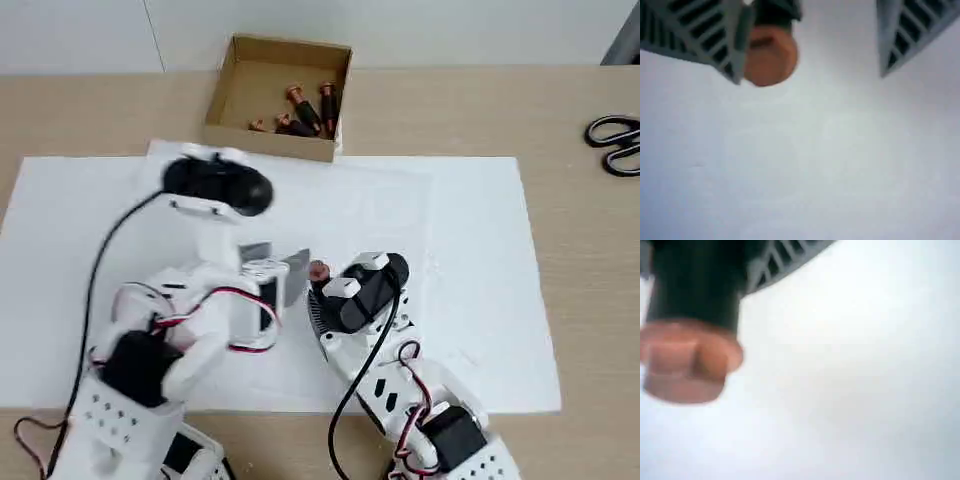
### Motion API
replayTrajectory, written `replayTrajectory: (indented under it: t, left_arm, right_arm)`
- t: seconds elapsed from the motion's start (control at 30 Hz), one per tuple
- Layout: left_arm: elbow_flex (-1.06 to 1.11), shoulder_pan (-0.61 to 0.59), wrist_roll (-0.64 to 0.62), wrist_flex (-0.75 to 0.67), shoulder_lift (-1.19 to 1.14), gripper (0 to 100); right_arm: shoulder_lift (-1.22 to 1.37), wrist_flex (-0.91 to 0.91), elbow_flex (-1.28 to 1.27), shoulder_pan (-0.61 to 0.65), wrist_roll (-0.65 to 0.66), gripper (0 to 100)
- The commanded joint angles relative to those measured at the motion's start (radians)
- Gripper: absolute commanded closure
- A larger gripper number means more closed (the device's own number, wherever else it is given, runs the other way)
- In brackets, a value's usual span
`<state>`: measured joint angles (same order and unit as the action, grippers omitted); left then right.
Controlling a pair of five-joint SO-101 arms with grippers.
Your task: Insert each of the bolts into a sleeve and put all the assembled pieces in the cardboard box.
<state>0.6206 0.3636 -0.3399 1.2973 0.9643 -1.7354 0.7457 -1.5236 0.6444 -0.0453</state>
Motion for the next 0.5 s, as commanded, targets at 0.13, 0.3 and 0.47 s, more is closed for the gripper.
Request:
replayTrajectory:
  t: [0.13, 0.3, 0.47]
  left_arm:
    - [-0.044, -0.31, 0.345, 0.106, 0.009, 77]
    - [0.097, -0.442, 0.408, 0.104, 0.006, 77]
    - [0.248, -0.422, 0.408, 0.026, 0.006, 77]
  right_arm:
    - [-0.01, -0.018, 0.038, -0.042, -0.003, 99.5]
    - [0.088, -0.01, 0.101, -0.166, -0.043, 99.5]
    - [0.438, 0.074, 0.465, -0.251, -0.048, 99.5]
